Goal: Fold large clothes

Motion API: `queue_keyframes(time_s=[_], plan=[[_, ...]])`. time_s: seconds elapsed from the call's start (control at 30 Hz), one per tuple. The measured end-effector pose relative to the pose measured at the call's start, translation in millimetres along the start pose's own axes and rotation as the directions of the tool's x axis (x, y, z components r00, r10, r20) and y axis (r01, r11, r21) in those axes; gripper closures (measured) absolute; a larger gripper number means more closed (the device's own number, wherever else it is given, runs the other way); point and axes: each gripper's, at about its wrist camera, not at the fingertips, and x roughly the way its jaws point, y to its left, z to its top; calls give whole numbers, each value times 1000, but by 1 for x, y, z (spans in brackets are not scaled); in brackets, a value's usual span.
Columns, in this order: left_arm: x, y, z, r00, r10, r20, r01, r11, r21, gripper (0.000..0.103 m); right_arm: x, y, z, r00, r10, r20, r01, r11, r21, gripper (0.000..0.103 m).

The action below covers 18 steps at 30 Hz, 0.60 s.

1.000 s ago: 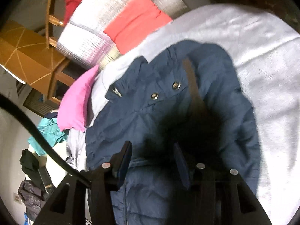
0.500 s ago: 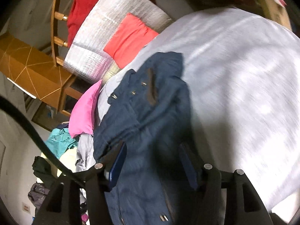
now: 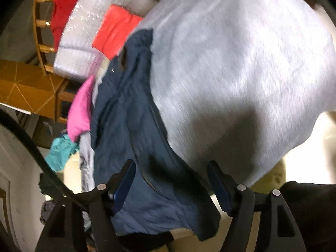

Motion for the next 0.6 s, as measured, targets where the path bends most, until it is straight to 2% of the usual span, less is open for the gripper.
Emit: queue_keyframes(time_s=[0.03,0.13,0.2,0.27,0.3,0.37,0.4,0.43,0.5,0.53,0.57,0.6], plan=[[0,-2,-2,1000,-9,-1,9,1000,5,37,5,0,-2,1000,-14,-9,14,1000,-7,29],[3,-3,-3,1000,-6,-6,6,1000,5,37,32,7,-10,993,-95,-74,91,994,-52,28],[7,-2,-2,1000,-5,-22,5,1000,-1,32,45,12,-18,986,-136,-97,128,988,-88,26],[13,-4,-4,999,-18,-50,19,1000,2,20,50,17,-22,982,-158,-103,145,981,-126,25],[15,-6,-3,998,-14,-66,15,1000,14,20,51,18,-23,982,-160,-104,146,980,-135,25],[19,-13,-6,996,1,-93,4,999,48,20,53,20,-28,981,-111,-157,90,986,-138,44],[17,-15,-7,996,-6,-89,11,999,53,20,52,24,-33,980,-94,-173,70,987,-143,63],[15,-16,-7,997,-24,-79,27,999,46,21,50,30,-38,980,-101,-170,73,984,-165,68],[9,-14,-8,996,-66,-58,67,998,18,39,44,47,-55,983,-95,-155,54,967,-250,71],[7,-12,-8,996,-78,-49,78,997,1,61,41,55,-60,986,-65,-153,21,961,-275,71],[4,-10,-10,995,-87,-42,86,996,-11,67,37,64,-63,988,-23,-150,-23,954,-299,71],[0,-6,-10,994,-109,-31,108,994,-28,67,34,70,-65,989,12,-149,-59,946,-318,71]])
